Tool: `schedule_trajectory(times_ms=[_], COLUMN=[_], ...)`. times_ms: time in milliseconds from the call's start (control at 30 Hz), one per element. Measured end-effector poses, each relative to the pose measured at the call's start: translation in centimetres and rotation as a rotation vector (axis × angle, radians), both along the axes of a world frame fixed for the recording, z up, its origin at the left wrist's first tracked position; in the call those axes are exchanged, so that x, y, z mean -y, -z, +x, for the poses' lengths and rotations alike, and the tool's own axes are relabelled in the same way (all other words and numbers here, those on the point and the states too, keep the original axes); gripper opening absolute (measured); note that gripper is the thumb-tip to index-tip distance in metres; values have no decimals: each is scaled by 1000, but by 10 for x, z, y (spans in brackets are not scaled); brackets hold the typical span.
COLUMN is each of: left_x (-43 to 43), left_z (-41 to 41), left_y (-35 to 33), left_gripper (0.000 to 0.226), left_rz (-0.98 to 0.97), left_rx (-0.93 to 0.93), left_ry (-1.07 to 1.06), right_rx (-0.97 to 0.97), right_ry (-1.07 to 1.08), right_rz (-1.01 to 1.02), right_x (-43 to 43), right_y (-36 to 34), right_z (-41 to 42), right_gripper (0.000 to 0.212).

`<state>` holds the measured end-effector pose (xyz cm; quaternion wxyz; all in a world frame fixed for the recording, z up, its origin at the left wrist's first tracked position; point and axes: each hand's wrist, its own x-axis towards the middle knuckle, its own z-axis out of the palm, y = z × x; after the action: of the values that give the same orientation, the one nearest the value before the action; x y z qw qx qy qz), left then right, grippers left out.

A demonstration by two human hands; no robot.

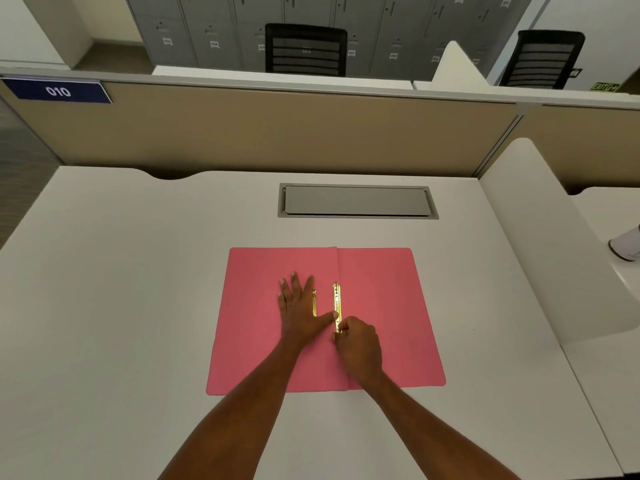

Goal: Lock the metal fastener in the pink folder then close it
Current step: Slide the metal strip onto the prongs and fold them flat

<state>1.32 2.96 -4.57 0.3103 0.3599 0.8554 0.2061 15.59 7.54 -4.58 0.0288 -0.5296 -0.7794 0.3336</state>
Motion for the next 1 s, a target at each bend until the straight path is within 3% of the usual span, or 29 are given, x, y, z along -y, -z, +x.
schedule_trajectory(times_ms=[200,367,733,933,1000], left_x=[-1,-1,0,1,-1], left_z=[-1,-1,-1,0,1], left_y=[0,0,-1,-1,-2], left_gripper=[109,110,111,111,110], left_rz=[-6,-12,-12,-30,-25], left_rx=[3,5,11,4,8], left_ry=[4,9,13,22,26], right_rx=[226,308,267,245,236], right_ry=[-315,-532,-333,-465,-477], right_rz=[266,350,243,252,229], right_x=[1,-5,-11,-7,-8], right_y=[1,5,6,3,0], right_z=[5,1,24,27,27], right_gripper=[27,35,24,24,35])
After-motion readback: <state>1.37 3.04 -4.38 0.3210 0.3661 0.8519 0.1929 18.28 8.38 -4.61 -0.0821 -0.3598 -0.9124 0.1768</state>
